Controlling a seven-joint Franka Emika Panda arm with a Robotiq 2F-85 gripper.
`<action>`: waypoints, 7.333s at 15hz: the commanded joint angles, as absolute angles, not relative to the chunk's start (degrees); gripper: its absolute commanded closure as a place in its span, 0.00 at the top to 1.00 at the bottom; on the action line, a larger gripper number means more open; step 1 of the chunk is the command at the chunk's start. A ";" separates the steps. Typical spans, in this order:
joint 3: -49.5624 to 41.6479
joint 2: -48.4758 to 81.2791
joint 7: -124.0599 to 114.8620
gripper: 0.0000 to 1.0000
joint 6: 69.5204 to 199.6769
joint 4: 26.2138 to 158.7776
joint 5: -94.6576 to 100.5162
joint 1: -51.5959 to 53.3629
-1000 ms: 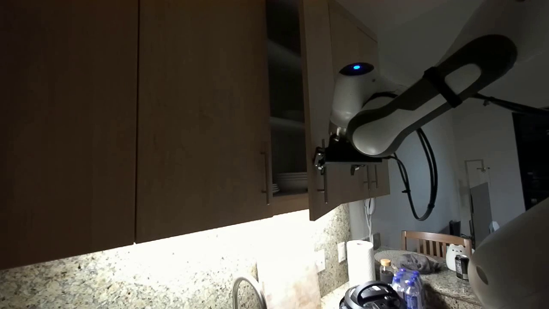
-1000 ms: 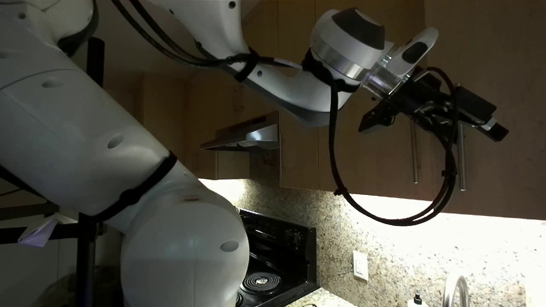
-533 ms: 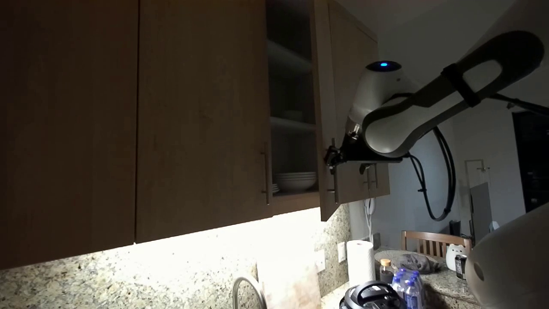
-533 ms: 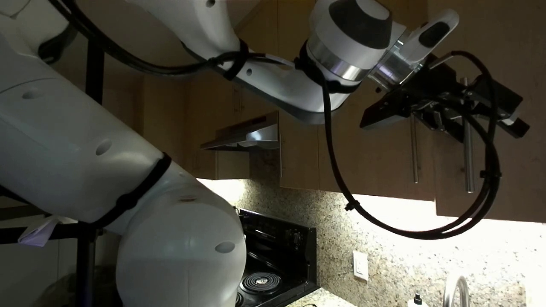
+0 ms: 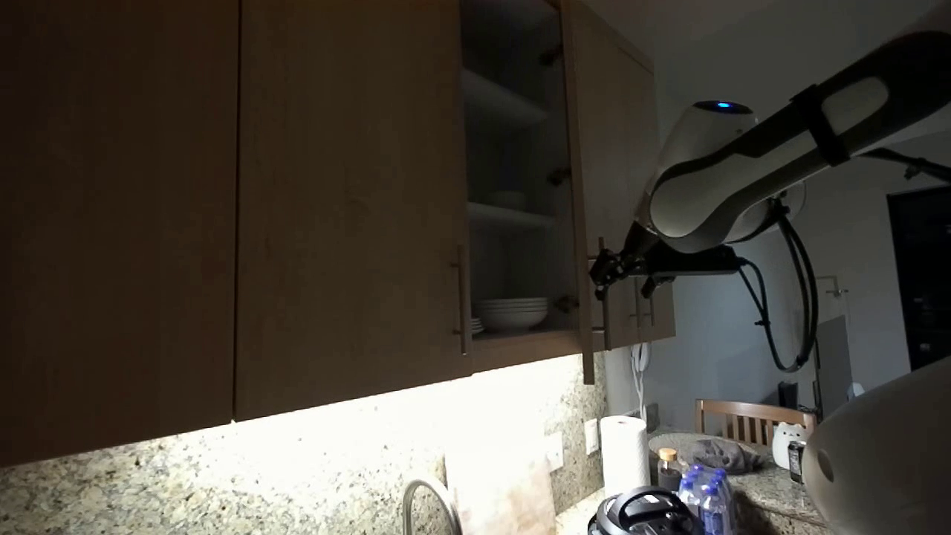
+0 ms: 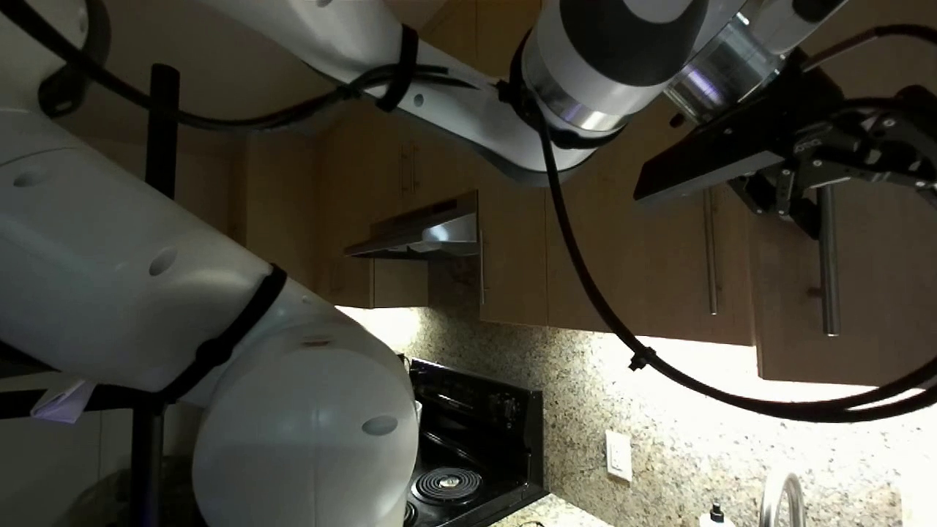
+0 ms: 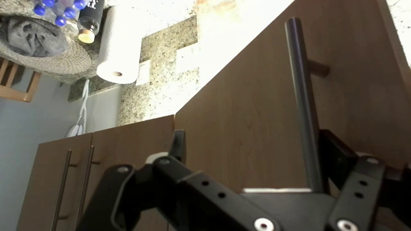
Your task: Open the top right cabinet door
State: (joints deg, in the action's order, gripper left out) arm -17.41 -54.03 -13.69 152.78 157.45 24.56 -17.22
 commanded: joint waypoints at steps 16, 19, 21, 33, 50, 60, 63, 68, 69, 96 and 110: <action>-41.88 -55.63 31.40 1.00 138.07 140.93 8.83 -2.70; -42.49 -55.32 31.21 1.00 136.82 139.52 9.12 -2.91; -42.61 -54.84 30.34 1.00 136.47 138.81 9.24 -3.51; -46.37 -51.73 27.12 1.00 134.10 133.33 8.44 -4.98; -41.48 -50.34 26.66 1.00 126.04 130.96 10.93 -11.47; -36.91 -46.20 27.18 1.00 119.33 122.85 16.84 -17.11; -35.60 -45.38 27.34 1.00 118.45 119.11 20.47 -19.19; -33.73 -44.00 26.83 1.00 117.90 115.97 23.15 -19.86; -33.47 -43.91 26.70 1.00 118.17 115.60 23.13 -19.79; -16.86 -60.46 34.10 1.00 82.30 125.09 33.64 -5.88; -9.71 -55.84 10.53 1.00 83.13 122.86 16.63 -0.04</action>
